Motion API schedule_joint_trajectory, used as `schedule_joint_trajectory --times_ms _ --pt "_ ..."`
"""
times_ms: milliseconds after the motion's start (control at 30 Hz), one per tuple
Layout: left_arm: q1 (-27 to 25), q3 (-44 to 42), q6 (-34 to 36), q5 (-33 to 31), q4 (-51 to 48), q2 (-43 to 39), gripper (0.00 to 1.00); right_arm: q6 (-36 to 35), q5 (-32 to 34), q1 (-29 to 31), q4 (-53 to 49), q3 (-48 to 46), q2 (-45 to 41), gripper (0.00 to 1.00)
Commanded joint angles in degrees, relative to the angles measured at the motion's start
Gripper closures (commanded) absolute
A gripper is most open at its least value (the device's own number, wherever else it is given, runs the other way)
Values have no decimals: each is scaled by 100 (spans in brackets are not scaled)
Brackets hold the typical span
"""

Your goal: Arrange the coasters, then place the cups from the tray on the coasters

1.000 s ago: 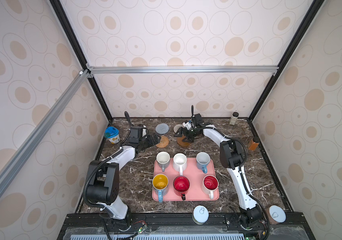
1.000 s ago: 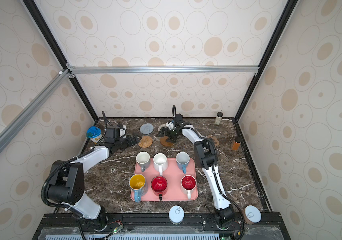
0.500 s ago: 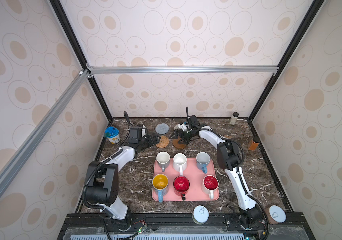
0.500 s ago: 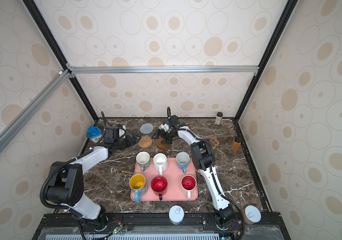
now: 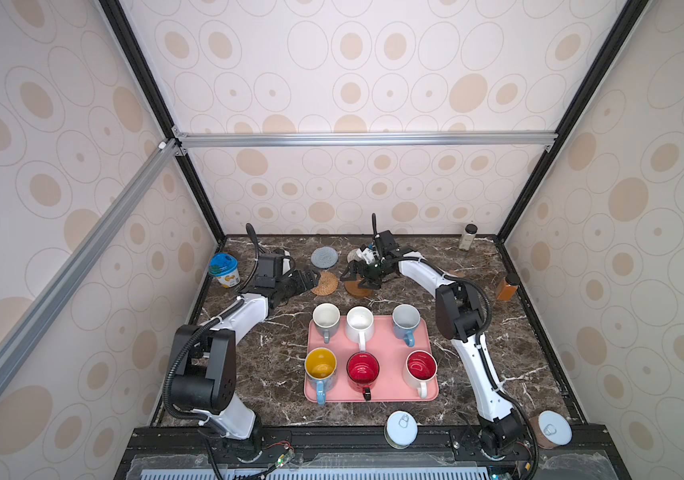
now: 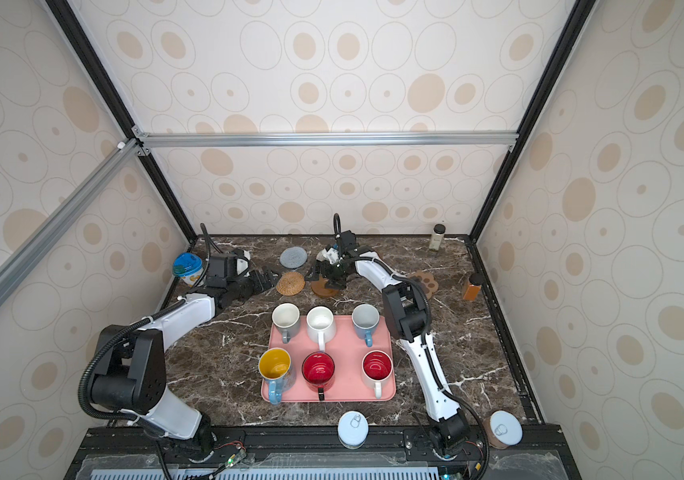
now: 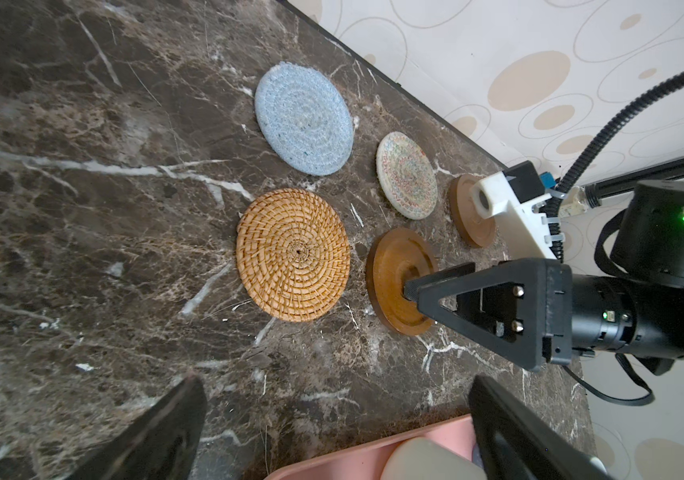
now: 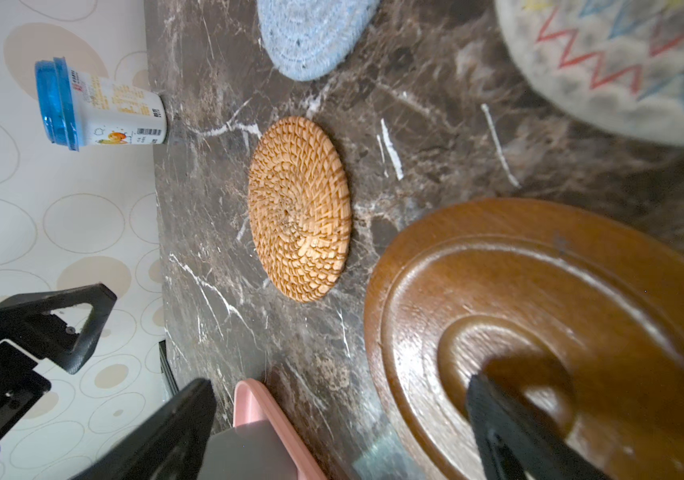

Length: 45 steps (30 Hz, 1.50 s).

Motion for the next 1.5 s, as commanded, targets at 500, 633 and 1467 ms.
schedule_joint_trajectory --times_ms 500,633,1467 --pt "39 -37 -54 -22 32 -182 0 -163 1001 -154 -1251 -348 91 1" --pt "39 -32 -53 -28 31 -175 0 -188 1066 -215 -1305 -372 54 1" --pt "39 130 8 -18 -91 -129 0 439 1268 -275 -761 123 428 1"
